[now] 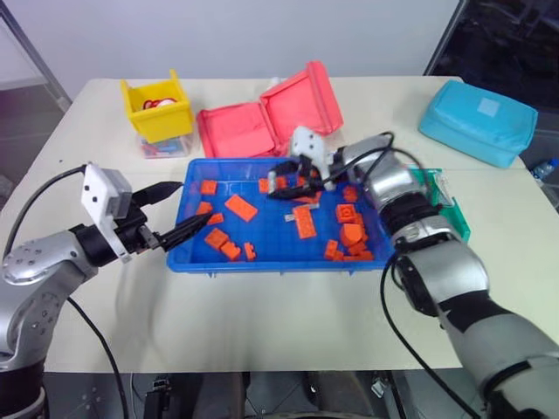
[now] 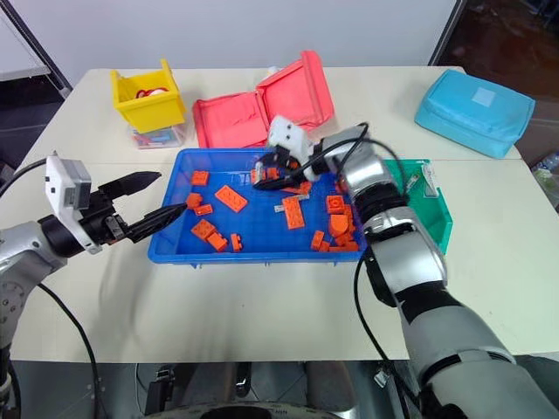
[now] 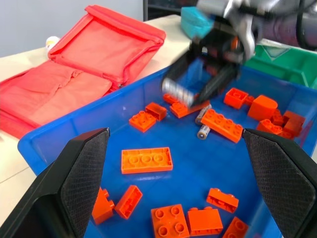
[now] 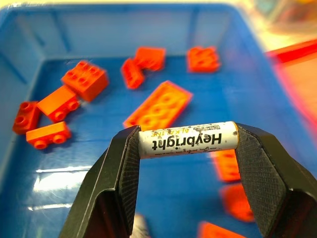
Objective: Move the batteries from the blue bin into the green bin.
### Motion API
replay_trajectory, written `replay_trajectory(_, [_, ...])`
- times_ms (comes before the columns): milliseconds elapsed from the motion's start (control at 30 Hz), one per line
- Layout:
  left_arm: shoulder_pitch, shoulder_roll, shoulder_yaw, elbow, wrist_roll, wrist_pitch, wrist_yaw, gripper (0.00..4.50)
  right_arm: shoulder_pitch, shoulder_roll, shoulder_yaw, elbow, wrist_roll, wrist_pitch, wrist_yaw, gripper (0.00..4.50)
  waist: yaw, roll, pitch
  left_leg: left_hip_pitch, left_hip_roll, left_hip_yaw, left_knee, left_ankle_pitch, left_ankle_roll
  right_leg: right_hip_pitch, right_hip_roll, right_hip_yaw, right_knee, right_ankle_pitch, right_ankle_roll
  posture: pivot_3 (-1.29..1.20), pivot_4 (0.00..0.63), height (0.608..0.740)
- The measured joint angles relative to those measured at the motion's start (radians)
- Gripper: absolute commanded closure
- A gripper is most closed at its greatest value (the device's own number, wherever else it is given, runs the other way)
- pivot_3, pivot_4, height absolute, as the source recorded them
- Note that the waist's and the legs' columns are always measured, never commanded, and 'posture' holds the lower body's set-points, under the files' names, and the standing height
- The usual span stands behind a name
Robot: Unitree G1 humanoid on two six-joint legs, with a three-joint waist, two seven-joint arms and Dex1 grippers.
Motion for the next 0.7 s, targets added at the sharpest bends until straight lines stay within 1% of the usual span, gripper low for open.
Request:
replay_trajectory(67, [-0.007,0.000,-0.026,-0.006,-0.001,0.002,-0.013,0.00,0.001,-0.061,-0.013,-0.046,0.007,0.023,0.014,2.26,0.006,0.000,0.000,0.000,0.000,0.000,0.000,0.000,0.000,0.000,0.000,0.000,0.000,0.000,0.000,0.00,0.150,0.740])
replay_trajectory(167, [-0.028,0.000,-0.054,-0.009,-0.011,0.002,-0.031,0.00,0.017,-0.192,-0.032,-0.128,0.008,0.062,0.033,2.26,0.015,0.000,0.000,-0.001,0.000,0.000,0.000,0.000,0.000,0.000,0.000,0.000,-0.001,0.000,0.000,0.00,0.150,0.740])
replay_trajectory(267, [-0.059,0.000,-0.072,-0.005,-0.014,0.002,-0.051,0.00,0.085,-0.323,-0.064,-0.219,0.017,0.110,0.044,2.26,0.016,0.000,0.000,-0.001,0.000,0.001,0.000,0.000,0.000,0.000,0.000,0.000,-0.002,0.000,0.000,0.00,0.150,0.740])
replay_trajectory(400, [-0.096,-0.005,-0.105,0.026,-0.008,0.000,-0.066,0.00,0.177,-0.422,-0.100,-0.386,0.039,0.223,0.038,2.26,0.005,0.001,0.001,0.000,0.001,0.002,-0.001,0.000,0.000,-0.001,0.001,0.001,-0.002,0.000,0.000,0.00,0.150,0.740])
replay_trajectory(533, [-0.114,-0.007,-0.120,0.061,0.005,-0.002,-0.081,0.00,0.287,-0.543,-0.110,-0.572,0.059,0.328,0.057,2.26,0.010,0.001,0.001,0.000,0.002,0.001,0.000,0.000,0.000,-0.001,0.003,0.001,-0.002,0.000,0.000,0.00,0.150,0.740])
replay_trajectory(600, [-0.120,-0.007,-0.126,0.076,0.007,-0.004,-0.090,0.00,0.346,-0.597,-0.113,-0.640,0.073,0.369,0.066,2.26,0.011,0.001,0.001,0.000,0.001,0.001,0.000,0.000,0.000,0.000,0.002,0.001,-0.002,0.000,0.000,0.00,0.150,0.740])
replay_trajectory(700, [-0.125,-0.007,-0.127,0.097,0.017,-0.009,-0.106,0.00,0.413,-0.667,-0.116,-0.689,0.079,0.404,0.074,2.26,0.012,0.001,0.001,-0.001,0.001,0.002,0.001,0.000,0.000,0.000,0.001,0.001,-0.002,0.000,0.000,0.00,0.150,0.740])
